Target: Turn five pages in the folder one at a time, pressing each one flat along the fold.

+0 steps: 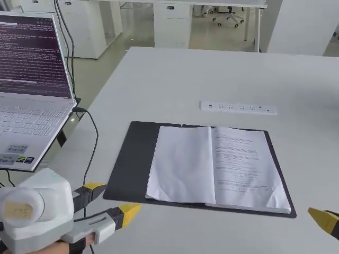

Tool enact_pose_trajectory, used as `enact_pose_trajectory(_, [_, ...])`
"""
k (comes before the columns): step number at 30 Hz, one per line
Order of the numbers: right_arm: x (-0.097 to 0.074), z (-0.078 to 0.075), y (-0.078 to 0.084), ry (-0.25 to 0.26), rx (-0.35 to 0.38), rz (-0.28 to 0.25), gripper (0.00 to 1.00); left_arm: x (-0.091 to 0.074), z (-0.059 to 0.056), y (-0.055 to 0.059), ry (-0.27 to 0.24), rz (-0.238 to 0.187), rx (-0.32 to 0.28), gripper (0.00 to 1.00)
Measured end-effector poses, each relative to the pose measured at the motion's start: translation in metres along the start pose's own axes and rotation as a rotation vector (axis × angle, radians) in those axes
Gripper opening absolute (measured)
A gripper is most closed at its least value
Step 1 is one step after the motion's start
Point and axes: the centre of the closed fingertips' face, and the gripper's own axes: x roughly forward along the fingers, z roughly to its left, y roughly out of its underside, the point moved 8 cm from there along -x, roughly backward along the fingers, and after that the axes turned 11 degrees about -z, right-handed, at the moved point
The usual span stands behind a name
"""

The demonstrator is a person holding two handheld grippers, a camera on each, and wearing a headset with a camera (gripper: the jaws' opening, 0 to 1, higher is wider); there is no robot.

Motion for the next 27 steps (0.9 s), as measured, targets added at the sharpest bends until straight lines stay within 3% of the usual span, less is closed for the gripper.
enact_pose_trajectory(11, [0.004, -0.006, 0.008, -0.002, -0.041, 0.045, 0.32, 0.019, -0.005, 0.001, 0.016, 0.03, 0.011, 0.53])
enact_pose_trajectory(19, [0.02, -0.008, 0.013, -0.019, -0.041, 0.072, 0.31, 0.061, -0.024, 0.011, 0.085, 0.072, 0.039, 0.53])
enact_pose_trajectory(27, [0.031, -0.012, 0.024, -0.033, -0.046, 0.108, 0.31, 0.116, -0.051, 0.025, 0.195, 0.131, 0.082, 0.51])
